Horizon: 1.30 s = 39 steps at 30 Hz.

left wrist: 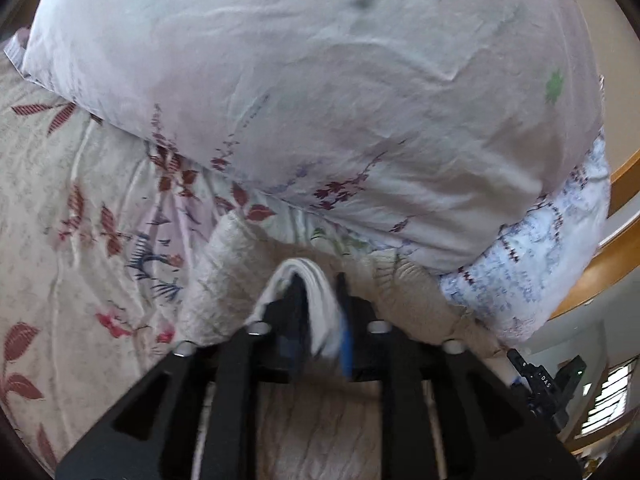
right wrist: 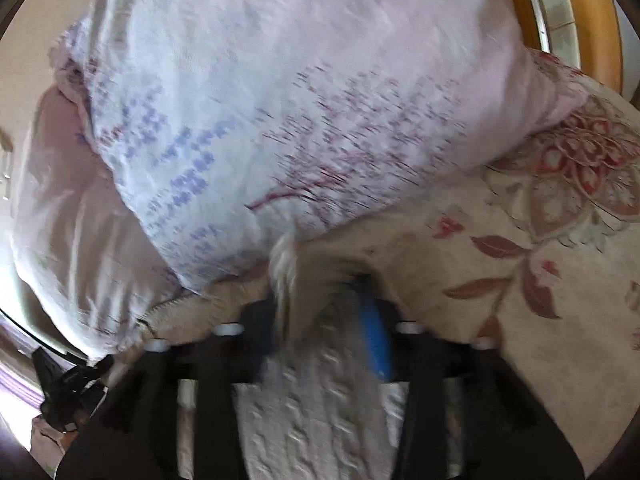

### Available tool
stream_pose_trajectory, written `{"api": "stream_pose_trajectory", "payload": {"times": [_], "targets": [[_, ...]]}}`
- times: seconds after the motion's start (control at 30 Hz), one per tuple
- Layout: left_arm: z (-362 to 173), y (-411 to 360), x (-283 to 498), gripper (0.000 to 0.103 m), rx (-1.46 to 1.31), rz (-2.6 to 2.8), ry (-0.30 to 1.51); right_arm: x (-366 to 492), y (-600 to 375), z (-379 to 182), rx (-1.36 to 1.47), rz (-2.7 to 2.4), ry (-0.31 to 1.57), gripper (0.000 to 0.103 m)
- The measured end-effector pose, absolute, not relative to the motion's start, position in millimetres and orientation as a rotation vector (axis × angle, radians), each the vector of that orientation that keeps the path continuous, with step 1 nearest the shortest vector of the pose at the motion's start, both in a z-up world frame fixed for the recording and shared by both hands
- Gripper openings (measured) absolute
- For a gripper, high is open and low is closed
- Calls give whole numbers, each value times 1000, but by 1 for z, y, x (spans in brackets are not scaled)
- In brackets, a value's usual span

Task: Fold small clothes
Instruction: 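Lift the hem with both tools and fold it toward the collar, then open both tools and withdraw from the folded sweater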

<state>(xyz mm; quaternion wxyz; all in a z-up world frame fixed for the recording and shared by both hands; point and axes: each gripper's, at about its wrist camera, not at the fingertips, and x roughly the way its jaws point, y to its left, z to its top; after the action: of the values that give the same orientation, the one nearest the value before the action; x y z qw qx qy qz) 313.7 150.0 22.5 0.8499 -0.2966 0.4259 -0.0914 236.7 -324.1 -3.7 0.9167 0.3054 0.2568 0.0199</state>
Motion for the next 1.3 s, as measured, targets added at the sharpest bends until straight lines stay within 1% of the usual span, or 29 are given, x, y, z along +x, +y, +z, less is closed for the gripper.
{"api": "stream_pose_trajectory", "payload": {"times": [0.03,0.07,0.1,0.13,0.23,0.27,0.37,0.4,0.47,0.57,0.6,0.63,0.67,0.7,0.73,0.77,0.8,1.0,1.17,1.27,1.3], "targets": [[23,151,314,39,-636,-201,889,235,-323,-1,619,47,510,60],[26,153,312,50,-651,-211,872,231,-321,3,599,49,488,62],[31,155,309,58,-658,-213,852,228,-321,6,588,51,476,62],[37,158,304,61,-654,-205,832,223,-322,7,581,49,470,62],[50,167,287,61,-610,-221,804,203,-331,5,583,45,474,61],[52,168,281,59,-576,-215,809,195,-335,2,579,36,487,60],[52,171,264,52,-491,-209,839,172,-345,-11,571,28,529,45],[51,172,261,50,-478,-212,852,166,-347,-14,572,28,542,43],[46,170,252,48,-437,-213,886,155,-352,-24,568,24,573,41],[38,165,241,47,-348,-198,918,150,-351,-34,544,9,610,41],[35,161,241,47,-329,-196,925,152,-351,-36,543,9,618,38],[31,157,240,45,-304,-191,939,151,-349,-37,537,10,626,30],[28,154,239,40,-289,-186,948,151,-346,-37,524,3,627,21],[24,151,238,33,-274,-178,955,150,-343,-35,502,-7,623,17],[22,150,238,27,-264,-174,960,151,-339,-32,487,-10,617,15],[20,150,237,14,-268,-178,966,148,-336,-29,477,-14,609,14],[18,151,238,10,-282,-186,973,146,-335,-26,475,-16,604,13],[28,163,227,8,-287,-234,948,120,-328,-10,472,-18,556,9],[21,174,228,8,-300,-241,956,129,-328,-30,449,-79,629,9],[17,169,231,12,-322,-248,954,132,-322,-26,409,-105,632,11],[18,168,230,20,-328,-250,946,132,-319,-21,392,-116,628,14]]}}
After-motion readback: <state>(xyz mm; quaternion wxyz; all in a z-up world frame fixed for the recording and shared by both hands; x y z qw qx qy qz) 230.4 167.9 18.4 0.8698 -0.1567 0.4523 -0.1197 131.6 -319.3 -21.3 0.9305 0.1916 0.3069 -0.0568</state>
